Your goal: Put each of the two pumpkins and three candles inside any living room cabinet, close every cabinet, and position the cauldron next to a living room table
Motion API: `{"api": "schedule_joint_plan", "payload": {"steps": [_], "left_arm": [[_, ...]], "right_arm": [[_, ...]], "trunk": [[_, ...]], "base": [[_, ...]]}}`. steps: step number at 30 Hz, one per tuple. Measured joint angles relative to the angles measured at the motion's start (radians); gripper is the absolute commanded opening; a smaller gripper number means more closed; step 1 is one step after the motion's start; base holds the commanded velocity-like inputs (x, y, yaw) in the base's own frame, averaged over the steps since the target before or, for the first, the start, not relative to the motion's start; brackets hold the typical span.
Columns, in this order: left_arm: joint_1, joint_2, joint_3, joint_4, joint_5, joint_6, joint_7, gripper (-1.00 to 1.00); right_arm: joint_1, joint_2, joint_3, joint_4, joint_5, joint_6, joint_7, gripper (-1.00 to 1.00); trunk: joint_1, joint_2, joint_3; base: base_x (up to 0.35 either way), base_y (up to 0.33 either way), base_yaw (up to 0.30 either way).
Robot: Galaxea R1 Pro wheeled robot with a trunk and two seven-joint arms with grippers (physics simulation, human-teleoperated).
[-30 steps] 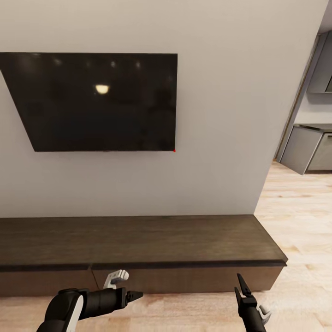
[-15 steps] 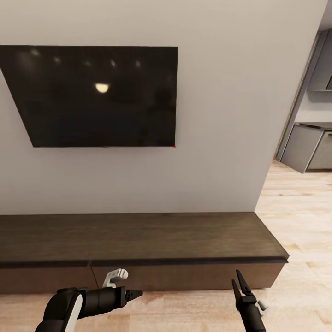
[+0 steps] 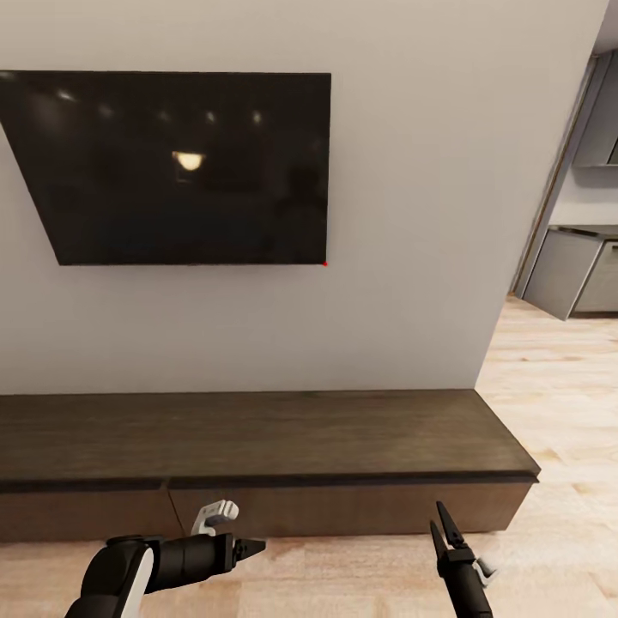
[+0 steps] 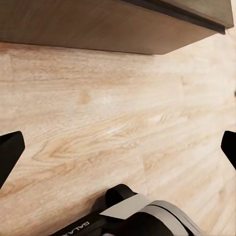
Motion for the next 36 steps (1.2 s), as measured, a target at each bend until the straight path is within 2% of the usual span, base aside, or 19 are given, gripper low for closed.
{"api": "schedule_joint_plan", "payload": {"steps": [5,32,36], "left_arm": [[0.0,0.0,0.0,0.0,0.0,0.0,0.0,1.0],[0.0,0.0,-0.001,0.0,0.0,0.0,0.0,1.0],[0.0,0.0,-0.002,0.0,0.0,0.0,0.0,1.0]], "right_arm": [[-0.007,-0.001,0.001,0.006,0.003,0.001,-0.032,1.0],[-0.02,-0.003,0.002,0.018,0.003,0.0,-0.04,1.0],[-0.02,-0.003,-0.001,0.018,-0.002,-0.002,-0.098,1.0]], "trunk": [[0.019,-0.035,-0.016],[0.123,-0.224,-0.1],[0.138,-0.252,-0.113]], "base": [[0.0,0.0,0.0],[0.0,0.0,0.0],[0.0,0.0,0.0]]}}
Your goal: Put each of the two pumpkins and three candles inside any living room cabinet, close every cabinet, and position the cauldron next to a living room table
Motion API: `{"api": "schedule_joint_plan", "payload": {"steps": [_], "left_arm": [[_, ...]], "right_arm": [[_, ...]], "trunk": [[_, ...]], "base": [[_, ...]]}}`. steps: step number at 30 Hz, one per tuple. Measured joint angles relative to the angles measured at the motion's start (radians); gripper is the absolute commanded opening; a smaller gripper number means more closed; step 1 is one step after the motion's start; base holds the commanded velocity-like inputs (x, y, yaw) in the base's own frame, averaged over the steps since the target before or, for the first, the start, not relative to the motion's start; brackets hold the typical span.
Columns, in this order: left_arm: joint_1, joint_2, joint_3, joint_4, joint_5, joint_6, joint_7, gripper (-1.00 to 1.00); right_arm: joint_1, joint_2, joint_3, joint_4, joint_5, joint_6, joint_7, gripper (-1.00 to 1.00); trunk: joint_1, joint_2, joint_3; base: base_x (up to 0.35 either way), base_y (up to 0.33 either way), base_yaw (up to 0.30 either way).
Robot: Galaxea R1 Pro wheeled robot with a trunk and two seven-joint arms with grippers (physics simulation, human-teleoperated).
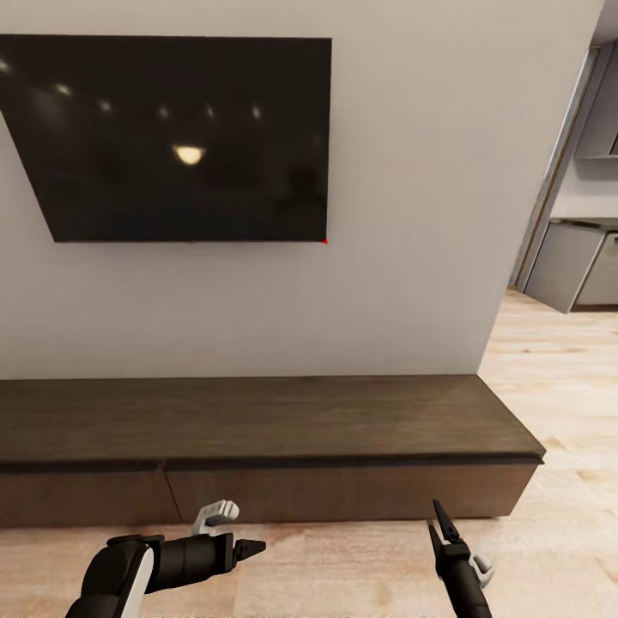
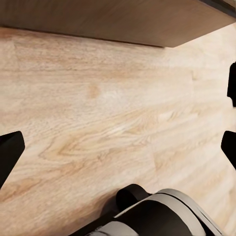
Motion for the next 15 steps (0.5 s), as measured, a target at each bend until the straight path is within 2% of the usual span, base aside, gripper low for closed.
{"api": "schedule_joint_plan", "payload": {"steps": [3,10,15], "left_arm": [[0.0,0.0,0.0,0.0,0.0,0.0,0.0,1.0],[0.0,0.0,0.0,0.0,0.001,0.0,0.0,1.0],[0.0,-0.001,0.001,-0.001,0.001,0.0,0.0,1.0]], "right_arm": [[0.0,0.0,-0.001,0.0,-0.003,0.0,-0.053,1.0],[0.0,0.0,-0.002,0.0,-0.004,0.0,-0.081,1.0],[0.0,0.0,-0.002,0.0,-0.003,-0.001,-0.088,1.0]], "trunk": [[0.011,-0.021,-0.009],[0.038,-0.07,-0.031],[0.038,-0.07,-0.031]], "base": [[0.0,0.0,0.0],[0.0,0.0,0.0],[0.0,0.0,0.0]]}}
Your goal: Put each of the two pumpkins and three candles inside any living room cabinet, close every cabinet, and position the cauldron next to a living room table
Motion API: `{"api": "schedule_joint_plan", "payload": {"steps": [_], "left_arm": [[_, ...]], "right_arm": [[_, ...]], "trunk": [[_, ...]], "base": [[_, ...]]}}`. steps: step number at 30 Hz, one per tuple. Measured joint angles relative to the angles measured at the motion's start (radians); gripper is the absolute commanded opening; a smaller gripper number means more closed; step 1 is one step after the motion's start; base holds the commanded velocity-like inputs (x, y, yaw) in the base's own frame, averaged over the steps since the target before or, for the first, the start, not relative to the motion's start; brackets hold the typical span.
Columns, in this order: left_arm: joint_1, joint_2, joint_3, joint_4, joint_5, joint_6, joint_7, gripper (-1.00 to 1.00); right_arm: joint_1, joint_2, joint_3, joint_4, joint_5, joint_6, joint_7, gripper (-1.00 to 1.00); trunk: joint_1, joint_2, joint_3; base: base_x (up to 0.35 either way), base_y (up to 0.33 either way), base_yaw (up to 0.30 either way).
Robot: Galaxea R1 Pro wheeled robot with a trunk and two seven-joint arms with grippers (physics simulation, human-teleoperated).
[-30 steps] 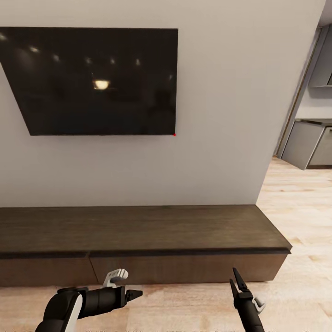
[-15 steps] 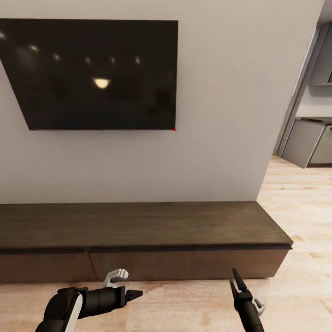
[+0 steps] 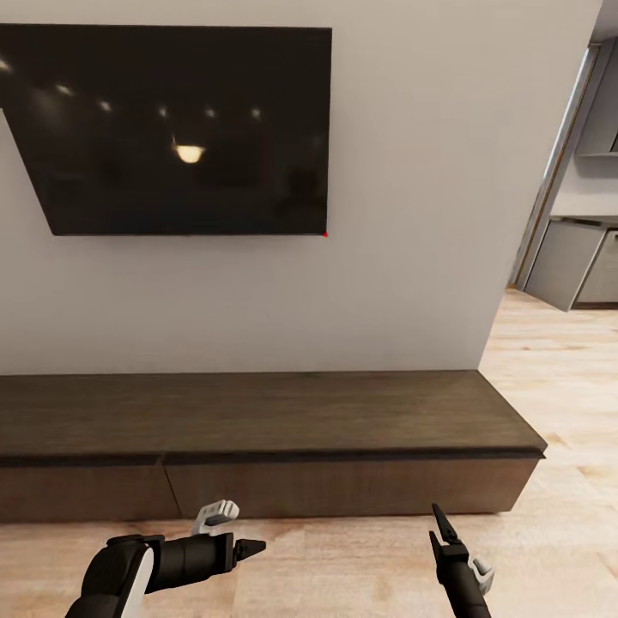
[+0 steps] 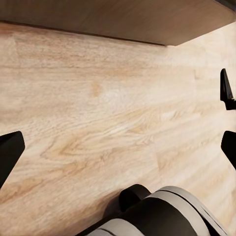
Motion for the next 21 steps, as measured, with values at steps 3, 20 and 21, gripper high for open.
{"api": "schedule_joint_plan", "payload": {"steps": [3,20,21], "left_arm": [[0.0,0.0,-0.001,0.0,-0.001,0.0,0.0,1.0],[0.0,-0.002,-0.04,0.002,0.002,0.0,-0.073,1.0],[0.0,-0.001,-0.056,0.003,0.002,0.0,-0.109,1.0]], "right_arm": [[0.0,0.0,0.0,0.0,0.002,0.0,-0.002,1.0],[0.0,0.002,0.0,0.0,0.006,0.0,-0.054,1.0],[0.0,0.002,0.0,0.0,0.006,0.0,-0.054,1.0]], "trunk": [[0.0,0.0,0.0],[0.0,0.0,0.0],[0.0,0.0,0.0]], "base": [[0.067,-0.013,0.0],[0.211,-0.159,0.0],[0.029,-0.029,0.0]]}}
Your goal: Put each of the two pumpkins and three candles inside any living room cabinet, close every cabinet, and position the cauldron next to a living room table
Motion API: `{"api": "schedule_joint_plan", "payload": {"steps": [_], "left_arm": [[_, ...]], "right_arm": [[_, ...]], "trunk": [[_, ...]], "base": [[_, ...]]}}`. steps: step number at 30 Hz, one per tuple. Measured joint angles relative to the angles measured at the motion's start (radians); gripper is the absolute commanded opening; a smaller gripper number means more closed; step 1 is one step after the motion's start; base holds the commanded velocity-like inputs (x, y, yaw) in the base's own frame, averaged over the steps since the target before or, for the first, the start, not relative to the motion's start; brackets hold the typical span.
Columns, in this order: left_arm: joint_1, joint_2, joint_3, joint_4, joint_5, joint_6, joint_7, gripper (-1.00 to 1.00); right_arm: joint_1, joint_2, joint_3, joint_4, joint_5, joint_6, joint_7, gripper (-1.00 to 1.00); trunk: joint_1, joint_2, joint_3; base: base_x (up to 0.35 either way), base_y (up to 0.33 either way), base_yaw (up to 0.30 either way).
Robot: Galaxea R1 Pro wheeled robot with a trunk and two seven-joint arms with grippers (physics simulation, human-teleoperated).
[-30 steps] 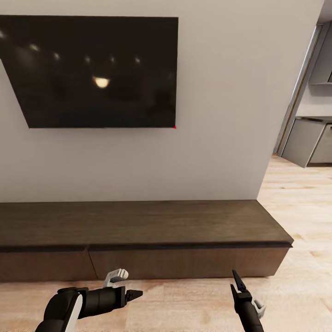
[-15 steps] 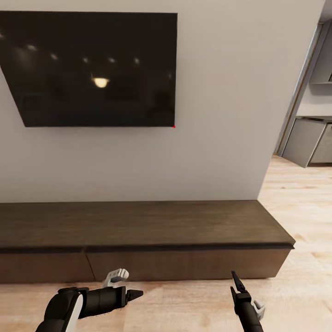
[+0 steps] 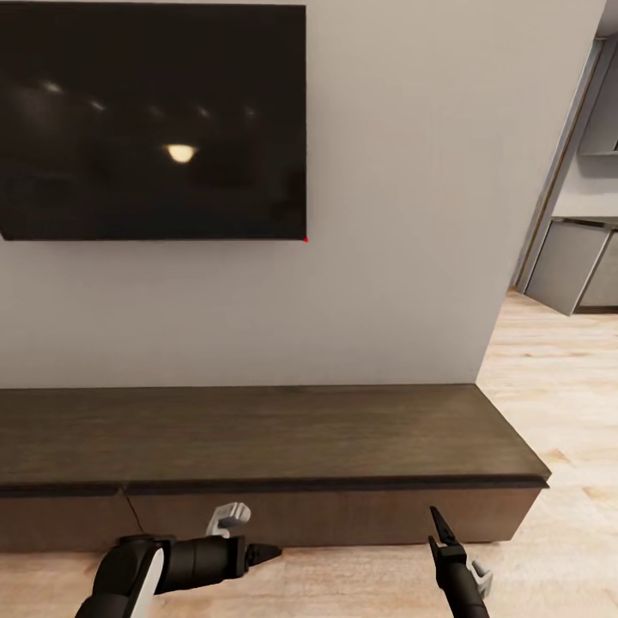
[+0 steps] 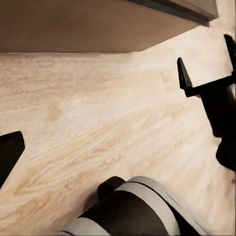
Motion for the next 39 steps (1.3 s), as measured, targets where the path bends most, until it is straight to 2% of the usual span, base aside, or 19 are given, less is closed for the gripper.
{"api": "schedule_joint_plan", "payload": {"steps": [1,5,7,15,21,25,39], "left_arm": [[0.0,0.0,-0.007,0.0,-0.001,0.0,-0.02,1.0],[0.0,0.003,-0.035,0.007,-0.008,0.0,-0.17,1.0],[0.0,0.007,-0.039,0.015,-0.01,0.0,-0.212,1.0],[0.0,0.026,-0.055,0.06,-0.01,0.0,-0.311,1.0],[0.0,0.045,-0.065,0.08,-0.011,0.0,-0.426,1.0],[-0.001,0.06,-0.065,0.098,-0.011,0.0,-0.447,1.0],[-0.001,0.061,-0.065,0.12,-0.008,-0.001,-0.451,1.0]], "right_arm": [[0.0,0.0,0.0,0.0,0.0,0.0,0.0,1.0],[-0.001,0.0,0.001,-0.001,0.001,0.001,-0.015,1.0],[-0.001,0.0,0.002,-0.001,0.001,0.002,-0.033,1.0],[-0.002,0.0,0.003,-0.002,0.002,0.004,-0.068,1.0],[-0.002,0.0,0.003,-0.002,0.002,0.005,-0.07,1.0],[-0.002,0.0,0.003,-0.002,0.002,0.005,-0.071,1.0],[-0.002,0.0,0.004,-0.002,0.002,0.003,-0.07,1.0]], "trunk": [[0.0,0.0,0.0],[0.0,0.0,0.0],[0.0,0.0,0.0],[0.0,0.0,0.0],[0.0,0.0,0.0],[0.0,0.0,0.0],[0.0,0.0,0.0]], "base": [[0.019,-0.018,0.0],[0.028,-0.015,0.0],[0.154,-0.057,0.0],[0.067,-0.024,0.0],[0.014,-0.001,0.0],[0.096,0.0,0.0],[0.032,0.0,0.0]]}}
